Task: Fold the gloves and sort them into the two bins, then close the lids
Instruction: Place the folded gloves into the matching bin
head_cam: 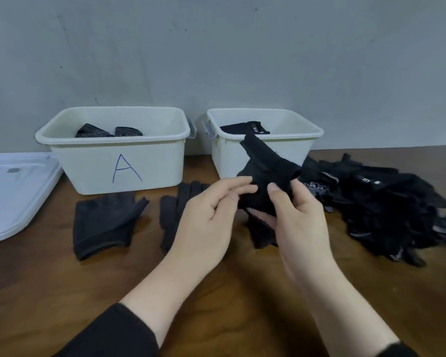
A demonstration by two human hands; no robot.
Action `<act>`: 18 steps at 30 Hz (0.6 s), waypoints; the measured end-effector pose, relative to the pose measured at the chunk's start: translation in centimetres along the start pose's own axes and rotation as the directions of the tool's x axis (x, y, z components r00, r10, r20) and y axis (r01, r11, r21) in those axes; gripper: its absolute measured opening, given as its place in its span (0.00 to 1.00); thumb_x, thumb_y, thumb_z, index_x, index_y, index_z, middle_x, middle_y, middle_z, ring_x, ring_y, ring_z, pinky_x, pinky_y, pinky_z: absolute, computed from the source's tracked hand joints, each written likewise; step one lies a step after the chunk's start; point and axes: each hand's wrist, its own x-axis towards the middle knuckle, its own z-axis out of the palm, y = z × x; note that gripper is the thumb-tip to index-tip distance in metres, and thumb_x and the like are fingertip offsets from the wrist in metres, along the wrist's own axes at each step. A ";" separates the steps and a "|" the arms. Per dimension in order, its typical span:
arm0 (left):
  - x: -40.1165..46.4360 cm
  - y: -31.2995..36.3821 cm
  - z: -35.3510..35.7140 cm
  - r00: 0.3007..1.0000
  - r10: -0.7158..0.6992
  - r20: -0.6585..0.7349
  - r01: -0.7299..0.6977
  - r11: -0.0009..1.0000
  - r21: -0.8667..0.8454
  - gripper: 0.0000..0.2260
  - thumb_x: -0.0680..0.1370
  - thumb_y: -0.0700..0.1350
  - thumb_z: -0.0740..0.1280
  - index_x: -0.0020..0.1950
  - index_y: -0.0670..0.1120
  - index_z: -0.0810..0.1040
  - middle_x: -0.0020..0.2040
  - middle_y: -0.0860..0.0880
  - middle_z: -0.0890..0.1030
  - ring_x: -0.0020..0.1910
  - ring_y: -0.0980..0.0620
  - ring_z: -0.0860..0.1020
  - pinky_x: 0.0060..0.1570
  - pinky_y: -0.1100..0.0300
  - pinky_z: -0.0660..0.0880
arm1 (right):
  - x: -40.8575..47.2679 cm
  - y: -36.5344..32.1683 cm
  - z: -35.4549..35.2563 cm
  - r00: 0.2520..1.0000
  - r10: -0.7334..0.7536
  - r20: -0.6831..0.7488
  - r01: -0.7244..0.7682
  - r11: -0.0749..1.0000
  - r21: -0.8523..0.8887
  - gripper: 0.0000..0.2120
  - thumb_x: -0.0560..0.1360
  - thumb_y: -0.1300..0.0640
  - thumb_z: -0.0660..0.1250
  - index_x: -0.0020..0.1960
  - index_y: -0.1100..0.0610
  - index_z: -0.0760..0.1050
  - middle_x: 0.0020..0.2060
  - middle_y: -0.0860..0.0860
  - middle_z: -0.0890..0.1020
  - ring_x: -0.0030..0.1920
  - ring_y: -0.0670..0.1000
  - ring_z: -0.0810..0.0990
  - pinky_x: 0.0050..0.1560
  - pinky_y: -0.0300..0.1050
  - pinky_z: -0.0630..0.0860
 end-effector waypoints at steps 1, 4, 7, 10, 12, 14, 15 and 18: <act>-0.1 -0.8 0.4 1.000 0.003 -0.026 -0.001 0.999 0.050 0.15 0.84 0.40 0.58 0.63 0.54 0.80 0.52 0.63 0.84 0.55 0.68 0.78 0.54 0.77 0.70 | 0.7 -1.0 -1.3 1.000 0.000 -0.009 0.000 0.999 -0.048 0.09 0.84 0.59 0.62 0.57 0.53 0.81 0.49 0.48 0.87 0.51 0.49 0.86 0.53 0.55 0.83; -0.3 -3.1 1.2 0.996 0.003 0.089 -0.032 0.943 0.330 0.15 0.83 0.43 0.59 0.65 0.55 0.79 0.56 0.63 0.80 0.58 0.68 0.74 0.56 0.78 0.67 | 3.4 -3.7 -4.7 0.998 -0.063 0.028 0.069 0.877 -0.475 0.07 0.82 0.55 0.63 0.54 0.48 0.81 0.47 0.44 0.86 0.48 0.45 0.85 0.47 0.50 0.82; -0.5 -4.4 1.8 0.961 0.025 0.275 -0.167 0.847 0.504 0.16 0.83 0.42 0.59 0.68 0.54 0.78 0.65 0.61 0.77 0.65 0.64 0.69 0.66 0.76 0.55 | 6.2 -5.5 -6.0 0.983 -0.029 0.179 0.155 0.647 -0.747 0.07 0.81 0.54 0.63 0.53 0.49 0.81 0.45 0.47 0.86 0.49 0.51 0.84 0.52 0.50 0.80; -0.9 -4.7 1.5 0.969 0.034 0.247 -0.158 0.849 0.504 0.16 0.82 0.42 0.60 0.66 0.54 0.80 0.63 0.60 0.78 0.64 0.62 0.71 0.69 0.71 0.59 | 8.2 -6.0 -5.7 0.966 -0.094 0.241 0.253 0.535 -0.806 0.07 0.82 0.55 0.62 0.50 0.51 0.79 0.40 0.47 0.84 0.43 0.47 0.82 0.39 0.35 0.74; -1.1 -5.0 1.1 0.977 0.025 0.213 -0.130 0.858 0.497 0.15 0.82 0.43 0.60 0.64 0.54 0.80 0.60 0.62 0.77 0.61 0.62 0.72 0.68 0.66 0.66 | 8.6 -5.4 -5.5 0.951 -0.177 0.254 0.308 0.469 -0.828 0.06 0.82 0.55 0.63 0.46 0.51 0.75 0.36 0.49 0.81 0.37 0.51 0.79 0.33 0.36 0.70; -1.1 -5.3 0.8 0.985 0.007 0.173 -0.094 0.862 0.498 0.15 0.81 0.42 0.60 0.63 0.54 0.81 0.58 0.62 0.77 0.58 0.62 0.72 0.63 0.71 0.67 | 7.8 -3.8 -5.6 0.933 -0.188 0.307 0.359 0.424 -0.831 0.04 0.81 0.56 0.65 0.51 0.49 0.78 0.41 0.48 0.82 0.42 0.51 0.80 0.42 0.40 0.74; -1.1 -5.3 0.7 0.988 0.000 0.154 -0.078 0.861 0.503 0.15 0.81 0.42 0.60 0.63 0.53 0.81 0.58 0.62 0.77 0.58 0.62 0.72 0.61 0.74 0.65 | 7.1 -2.4 -5.8 0.926 -0.145 0.349 0.377 0.408 -0.832 0.08 0.81 0.55 0.66 0.58 0.48 0.80 0.49 0.46 0.83 0.49 0.50 0.80 0.49 0.43 0.75; -1.0 -5.4 0.9 0.990 0.012 0.144 -0.085 0.855 0.512 0.15 0.81 0.40 0.61 0.62 0.52 0.81 0.59 0.61 0.77 0.58 0.63 0.71 0.61 0.74 0.63 | 4.1 2.5 -7.0 0.889 0.136 0.437 0.372 0.341 -0.863 0.25 0.79 0.41 0.67 0.73 0.46 0.72 0.69 0.42 0.75 0.70 0.45 0.72 0.71 0.42 0.67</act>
